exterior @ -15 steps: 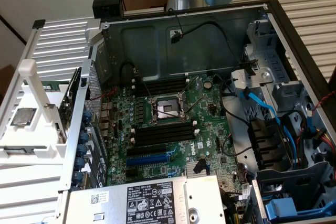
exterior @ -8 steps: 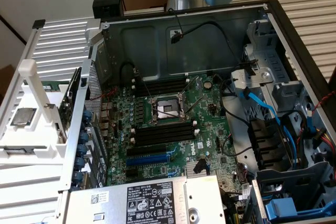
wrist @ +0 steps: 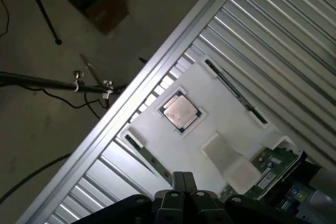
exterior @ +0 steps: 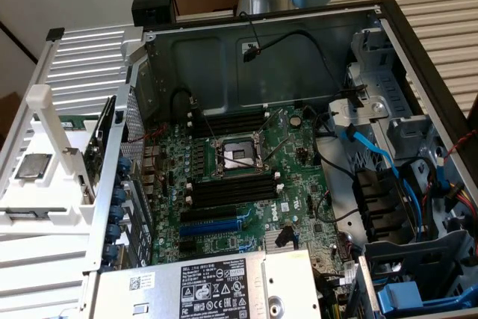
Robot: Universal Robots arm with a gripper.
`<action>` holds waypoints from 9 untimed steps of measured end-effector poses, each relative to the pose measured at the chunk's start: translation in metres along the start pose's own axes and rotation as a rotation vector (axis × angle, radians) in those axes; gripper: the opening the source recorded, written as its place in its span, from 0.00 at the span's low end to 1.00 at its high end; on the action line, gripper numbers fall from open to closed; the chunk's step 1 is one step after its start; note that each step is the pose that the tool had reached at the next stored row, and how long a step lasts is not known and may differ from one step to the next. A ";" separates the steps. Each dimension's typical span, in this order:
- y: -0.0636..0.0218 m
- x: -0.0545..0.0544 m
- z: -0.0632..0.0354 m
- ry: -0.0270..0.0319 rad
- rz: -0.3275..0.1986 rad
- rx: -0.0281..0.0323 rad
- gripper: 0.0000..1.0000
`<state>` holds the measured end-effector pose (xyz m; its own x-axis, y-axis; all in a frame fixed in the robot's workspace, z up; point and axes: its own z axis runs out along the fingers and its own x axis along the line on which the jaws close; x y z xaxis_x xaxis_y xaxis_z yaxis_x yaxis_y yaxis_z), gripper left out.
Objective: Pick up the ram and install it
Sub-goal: 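Pick up the ram and move it above insertion slot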
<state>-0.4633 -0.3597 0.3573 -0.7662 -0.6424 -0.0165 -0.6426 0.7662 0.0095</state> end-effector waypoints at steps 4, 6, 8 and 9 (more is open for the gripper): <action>0.0000 0.000 0.0006 0.0007 -0.073 -0.0012 0.10; 0.0000 0.000 0.0009 0.0011 -0.110 -0.0018 0.10; 0.0000 0.000 0.0013 0.0021 -0.135 -0.0032 0.10; -0.0004 0.000 0.0012 0.0040 -0.137 -0.0049 0.10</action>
<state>-0.4627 -0.3597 0.3561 -0.6715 -0.7409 -0.0140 -0.7410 0.6714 0.0123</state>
